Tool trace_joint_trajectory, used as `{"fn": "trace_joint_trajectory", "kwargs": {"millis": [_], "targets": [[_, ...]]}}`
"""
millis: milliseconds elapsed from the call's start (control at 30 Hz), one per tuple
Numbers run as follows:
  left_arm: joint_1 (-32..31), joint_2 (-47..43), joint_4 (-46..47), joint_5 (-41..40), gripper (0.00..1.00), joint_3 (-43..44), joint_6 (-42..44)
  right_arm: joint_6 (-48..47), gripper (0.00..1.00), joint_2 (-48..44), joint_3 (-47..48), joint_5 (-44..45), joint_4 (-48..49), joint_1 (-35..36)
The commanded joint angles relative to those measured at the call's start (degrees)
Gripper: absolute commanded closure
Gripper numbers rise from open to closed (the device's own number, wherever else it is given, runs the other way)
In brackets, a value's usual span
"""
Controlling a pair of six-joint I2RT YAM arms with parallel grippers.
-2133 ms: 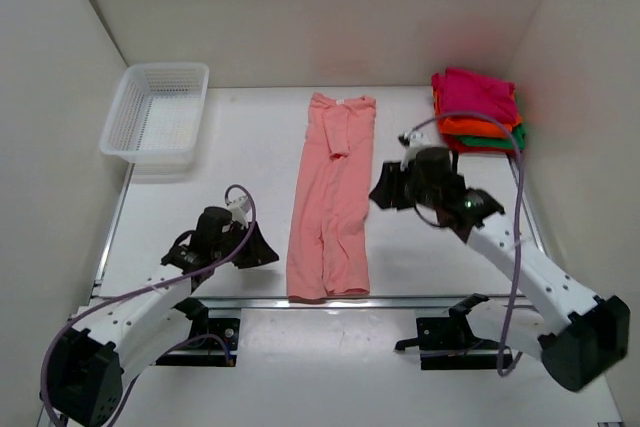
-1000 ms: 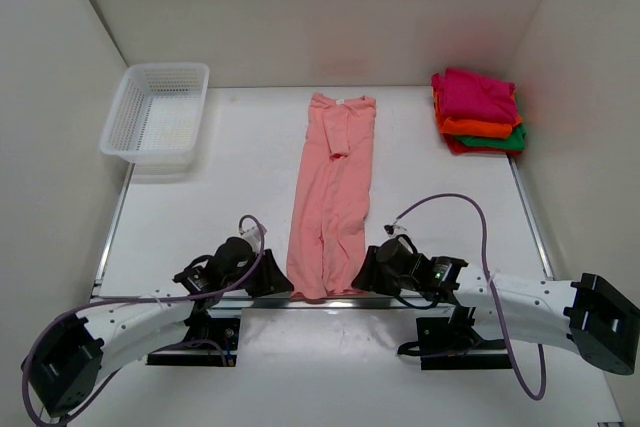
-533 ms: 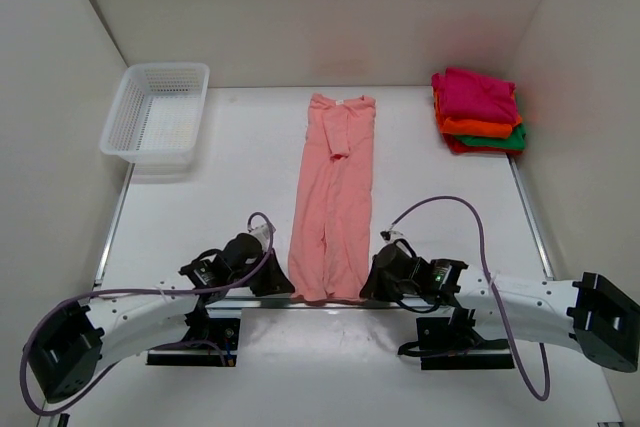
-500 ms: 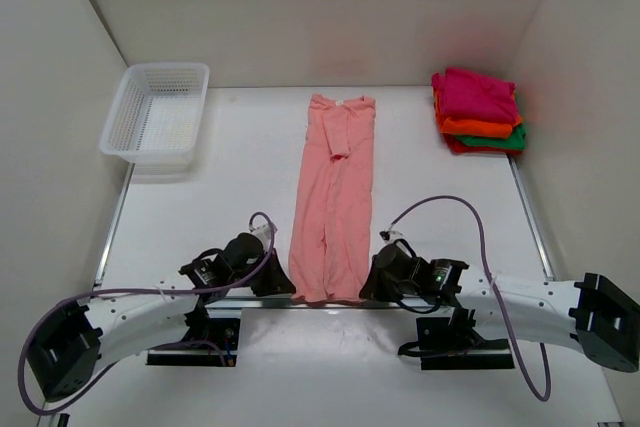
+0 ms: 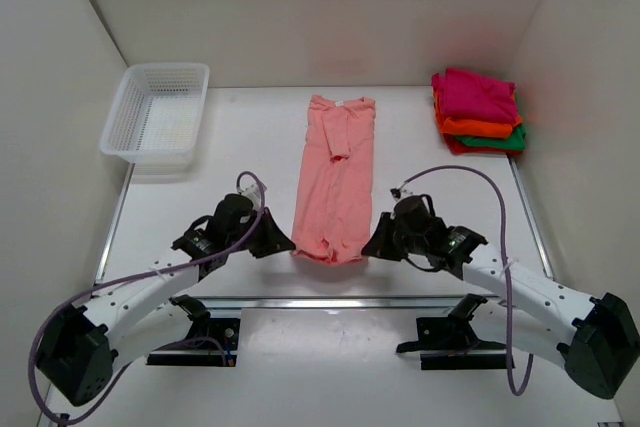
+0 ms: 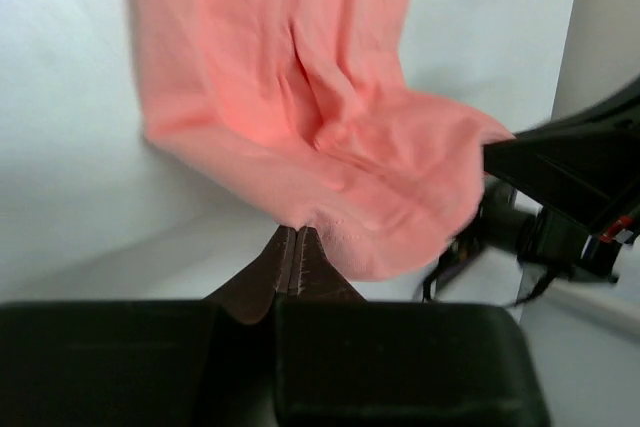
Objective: Fold and stack the t-shirts
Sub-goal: Grab the bottom of the folded rectangular tshirt with both arms, then fold the folded rectangular tshirt in 1/3 of the way
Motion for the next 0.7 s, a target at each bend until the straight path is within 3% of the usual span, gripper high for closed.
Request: {"fn": "trace_joint_trajectory", "kwargs": {"millis": [0, 167, 667], "targets": [[6.8, 3.0, 1.8, 1.8, 1.00, 3.8, 4.1, -8.9, 1.00, 1.4, 2.4, -7.1, -0.5, -8.2], [12.2, 14.5, 4.7, 4.4, 1.00, 13.1, 8.3, -18.0, 1.00, 6.9, 7.4, -13.5, 0.5, -19.2], [18.3, 36.9, 11.2, 7.6, 1.00, 29.2, 13.4, -28.1, 1.00, 26.1, 21.2, -18.3, 6.0, -27.1]]}}
